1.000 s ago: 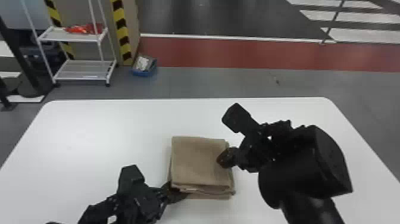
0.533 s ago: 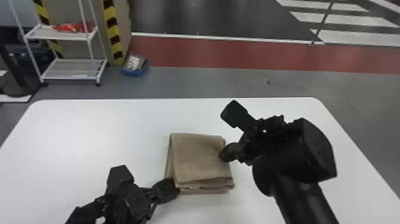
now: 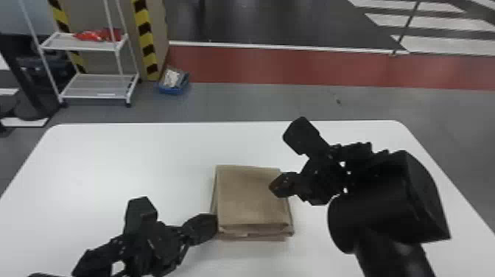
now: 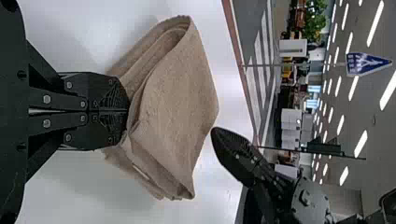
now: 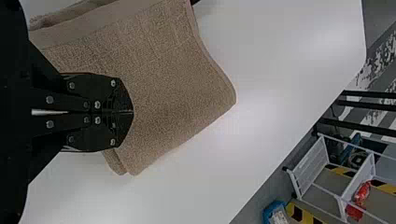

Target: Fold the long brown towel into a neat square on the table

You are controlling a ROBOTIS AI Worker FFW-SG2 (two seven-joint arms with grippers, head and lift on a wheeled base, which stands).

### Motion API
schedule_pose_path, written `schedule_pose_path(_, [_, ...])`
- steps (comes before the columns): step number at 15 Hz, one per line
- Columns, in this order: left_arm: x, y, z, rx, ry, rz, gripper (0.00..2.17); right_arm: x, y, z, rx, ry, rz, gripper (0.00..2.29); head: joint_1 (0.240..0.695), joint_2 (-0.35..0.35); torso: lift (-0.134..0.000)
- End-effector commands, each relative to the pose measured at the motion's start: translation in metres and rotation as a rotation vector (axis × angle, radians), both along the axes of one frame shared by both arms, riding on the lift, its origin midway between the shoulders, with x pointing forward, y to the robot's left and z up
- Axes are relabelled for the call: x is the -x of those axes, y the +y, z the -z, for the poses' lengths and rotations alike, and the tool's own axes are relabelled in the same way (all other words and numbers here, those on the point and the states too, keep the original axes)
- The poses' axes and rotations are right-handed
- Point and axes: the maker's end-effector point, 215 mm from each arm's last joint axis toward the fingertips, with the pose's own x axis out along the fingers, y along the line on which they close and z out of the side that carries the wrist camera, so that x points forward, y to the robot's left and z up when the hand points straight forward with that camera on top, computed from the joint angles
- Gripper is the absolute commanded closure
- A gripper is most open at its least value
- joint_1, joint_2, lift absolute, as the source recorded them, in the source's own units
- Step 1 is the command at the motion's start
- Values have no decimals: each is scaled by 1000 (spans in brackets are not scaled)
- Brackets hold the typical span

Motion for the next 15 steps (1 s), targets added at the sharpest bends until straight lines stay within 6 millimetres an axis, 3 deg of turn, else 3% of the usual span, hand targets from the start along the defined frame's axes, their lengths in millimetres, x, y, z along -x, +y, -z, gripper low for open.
schedule_pose_path(1, [-3, 4, -8, 0, -5, -10, 2094, 25, 26, 17, -26, 40, -49, 2111, 695, -51, -124])
schedule_pose_path(3, [-1, 6, -6, -2, 0, -11, 2094, 41, 41, 32, -27, 67, -81, 2111, 695, -25, -124])
schedule_pose_path(5, [-6, 22, -8, -4, -3, -40, 2094, 45, 46, 30, -31, 64, -92, 2111, 695, -5, -124])
schedule_pose_path(9, [-23, 63, -24, 42, -9, -128, 2094, 38, 31, 34, -22, 53, -59, 2111, 695, 47, -124])
schedule_pose_path(11, [-35, 80, -42, 87, -23, -188, 2091, 13, 26, -3, -144, -22, 88, 2081, 695, 60, -124])
schedule_pose_path(12, [-41, 89, -51, 108, -33, -227, 2081, 2, 11, -27, -193, -58, 202, 1845, 695, 66, -124])
schedule_pose_path(13, [-46, 99, -61, 140, -36, -273, 1774, -1, 2, -45, -253, -76, 278, 1217, 695, 69, -124])
schedule_pose_path(14, [-47, 108, -69, 183, -42, -316, 1173, 4, -4, -54, -300, -98, 324, 522, 695, 67, -124])
schedule_pose_path(15, [-44, 111, -76, 215, -49, -336, 491, 11, -10, -54, -306, -134, 359, 232, 695, 64, -124])
